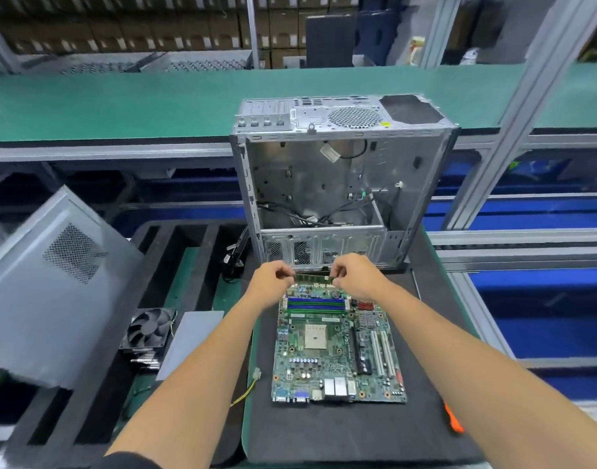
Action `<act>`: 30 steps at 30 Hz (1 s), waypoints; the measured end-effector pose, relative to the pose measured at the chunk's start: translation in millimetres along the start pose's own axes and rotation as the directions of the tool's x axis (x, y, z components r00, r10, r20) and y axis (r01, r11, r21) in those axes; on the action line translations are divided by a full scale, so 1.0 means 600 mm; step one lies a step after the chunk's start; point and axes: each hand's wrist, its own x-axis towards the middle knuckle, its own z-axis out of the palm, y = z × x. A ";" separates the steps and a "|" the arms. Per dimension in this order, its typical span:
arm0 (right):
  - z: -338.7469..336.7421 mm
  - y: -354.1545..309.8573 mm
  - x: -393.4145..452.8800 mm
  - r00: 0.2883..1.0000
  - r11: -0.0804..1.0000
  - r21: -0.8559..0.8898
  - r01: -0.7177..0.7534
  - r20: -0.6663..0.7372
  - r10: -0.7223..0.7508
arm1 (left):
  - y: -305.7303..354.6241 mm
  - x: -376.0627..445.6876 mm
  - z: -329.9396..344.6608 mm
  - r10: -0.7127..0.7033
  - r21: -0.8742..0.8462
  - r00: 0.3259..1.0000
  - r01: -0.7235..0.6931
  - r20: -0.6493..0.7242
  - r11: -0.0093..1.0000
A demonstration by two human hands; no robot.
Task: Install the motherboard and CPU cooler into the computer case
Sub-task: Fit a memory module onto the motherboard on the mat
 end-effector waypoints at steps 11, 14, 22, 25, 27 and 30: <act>0.033 0.013 0.039 0.979 0.993 0.062 -0.103 0.186 0.090 | -0.059 0.043 0.037 -0.167 0.159 0.980 0.148 0.112 0.976; 0.032 0.013 0.050 0.966 0.991 0.071 -0.112 0.242 0.092 | -0.059 0.050 0.036 -0.196 0.181 0.975 0.175 0.103 0.968; 0.008 0.011 0.062 0.941 0.979 0.183 -0.092 0.337 0.025 | -0.045 0.062 0.035 -0.392 0.010 0.911 0.394 0.132 0.919; 0.000 0.009 0.065 0.948 0.980 0.195 -0.048 0.317 -0.016 | -0.053 0.059 0.027 -0.443 -0.157 0.874 0.474 0.198 0.866; -0.001 0.004 0.068 0.957 0.984 0.177 -0.006 0.285 -0.046 | -0.057 0.055 0.024 -0.434 -0.183 0.873 0.474 0.223 0.861; 0.008 -0.006 0.072 0.966 0.989 0.098 0.111 0.223 -0.130 | -0.060 0.055 0.023 -0.340 -0.105 0.928 0.357 0.153 0.928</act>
